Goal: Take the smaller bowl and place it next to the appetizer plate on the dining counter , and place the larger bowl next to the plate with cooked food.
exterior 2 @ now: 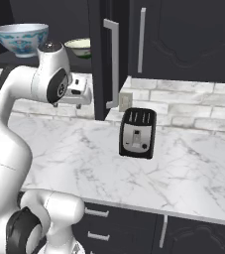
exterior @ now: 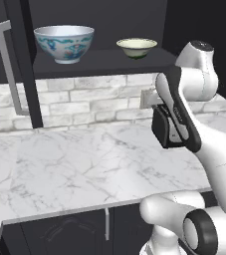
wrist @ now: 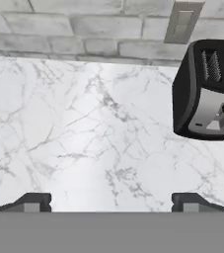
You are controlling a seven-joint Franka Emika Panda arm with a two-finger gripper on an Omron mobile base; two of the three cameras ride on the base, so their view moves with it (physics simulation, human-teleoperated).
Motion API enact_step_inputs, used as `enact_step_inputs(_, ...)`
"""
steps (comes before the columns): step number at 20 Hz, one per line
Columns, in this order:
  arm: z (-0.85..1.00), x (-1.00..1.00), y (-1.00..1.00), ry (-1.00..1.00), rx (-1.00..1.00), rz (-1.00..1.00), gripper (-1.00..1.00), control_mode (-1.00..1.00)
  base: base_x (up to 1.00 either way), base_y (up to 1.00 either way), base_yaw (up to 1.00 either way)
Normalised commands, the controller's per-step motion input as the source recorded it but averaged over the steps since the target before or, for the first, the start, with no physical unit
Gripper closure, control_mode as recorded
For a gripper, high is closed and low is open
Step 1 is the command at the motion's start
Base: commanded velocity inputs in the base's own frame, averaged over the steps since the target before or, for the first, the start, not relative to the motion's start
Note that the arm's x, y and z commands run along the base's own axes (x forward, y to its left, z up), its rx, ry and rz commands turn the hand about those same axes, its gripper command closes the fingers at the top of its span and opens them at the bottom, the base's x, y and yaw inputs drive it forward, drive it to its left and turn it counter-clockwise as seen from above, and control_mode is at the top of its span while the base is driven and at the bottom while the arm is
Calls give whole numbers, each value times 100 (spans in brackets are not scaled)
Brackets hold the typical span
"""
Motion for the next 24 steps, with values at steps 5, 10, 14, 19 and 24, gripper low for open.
enact_step_inputs(5, 100, -38, -17, -50, 10, -3, -100, -100, 0, 0, 0)
enact_step_inputs(10, 82, 20, 17, -16, 15, -25, -100, -100, 0, 0, 0)
enact_step_inputs(14, 40, 24, 29, 0, 17, -45, -100, -100, 0, 0, 0)
enact_step_inputs(19, 39, 2, -17, -2, 32, -21, -100, -100, 0, 0, 0)
enact_step_inputs(24, 27, 13, -16, 1, 27, 3, -100, -100, 0, 0, 0)
